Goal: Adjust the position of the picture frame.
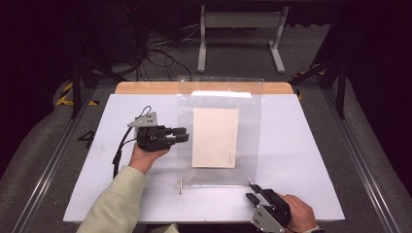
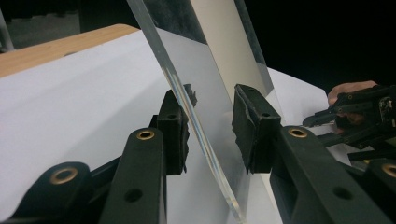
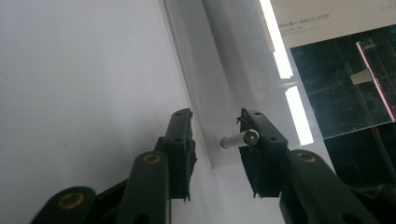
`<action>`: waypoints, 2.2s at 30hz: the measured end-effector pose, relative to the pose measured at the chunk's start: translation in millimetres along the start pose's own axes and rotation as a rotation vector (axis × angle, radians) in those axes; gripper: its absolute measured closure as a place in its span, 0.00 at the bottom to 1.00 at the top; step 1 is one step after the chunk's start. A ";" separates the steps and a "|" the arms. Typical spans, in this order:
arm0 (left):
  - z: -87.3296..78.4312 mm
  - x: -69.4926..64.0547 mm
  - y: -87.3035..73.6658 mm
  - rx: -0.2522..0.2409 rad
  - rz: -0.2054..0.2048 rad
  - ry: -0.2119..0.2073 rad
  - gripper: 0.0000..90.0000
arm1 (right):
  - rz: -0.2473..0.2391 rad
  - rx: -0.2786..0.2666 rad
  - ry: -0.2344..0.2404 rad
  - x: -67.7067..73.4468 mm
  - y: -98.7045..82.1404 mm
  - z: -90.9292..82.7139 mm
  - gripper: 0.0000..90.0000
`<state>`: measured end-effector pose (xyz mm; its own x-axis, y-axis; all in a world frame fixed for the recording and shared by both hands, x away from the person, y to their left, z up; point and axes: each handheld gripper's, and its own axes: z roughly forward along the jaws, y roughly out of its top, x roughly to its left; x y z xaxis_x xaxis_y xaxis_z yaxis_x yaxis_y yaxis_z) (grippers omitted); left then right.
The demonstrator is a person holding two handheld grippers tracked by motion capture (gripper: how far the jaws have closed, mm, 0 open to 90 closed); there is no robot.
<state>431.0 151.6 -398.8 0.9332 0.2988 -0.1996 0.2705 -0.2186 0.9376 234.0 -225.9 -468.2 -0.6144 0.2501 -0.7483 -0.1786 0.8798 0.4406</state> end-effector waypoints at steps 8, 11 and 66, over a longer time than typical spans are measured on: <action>-3.4 -7.1 2.9 -0.015 0.063 -0.018 0.74 | 0.048 -0.010 0.017 -0.9 -0.5 -6.3 0.60; -4.7 -9.4 4.7 -0.012 0.068 -0.028 0.75 | 0.029 -0.003 -0.006 1.7 0.4 -7.5 0.69; -54.5 -50.9 65.5 -0.204 0.281 -0.041 0.84 | 0.472 -0.271 0.045 -50.5 1.3 -45.5 0.58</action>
<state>388.3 172.7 -311.6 0.9744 0.2147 0.0665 -0.0469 -0.0954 0.9943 229.8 -255.7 -407.2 -0.7068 0.5698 -0.4193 -0.0639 0.5389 0.8400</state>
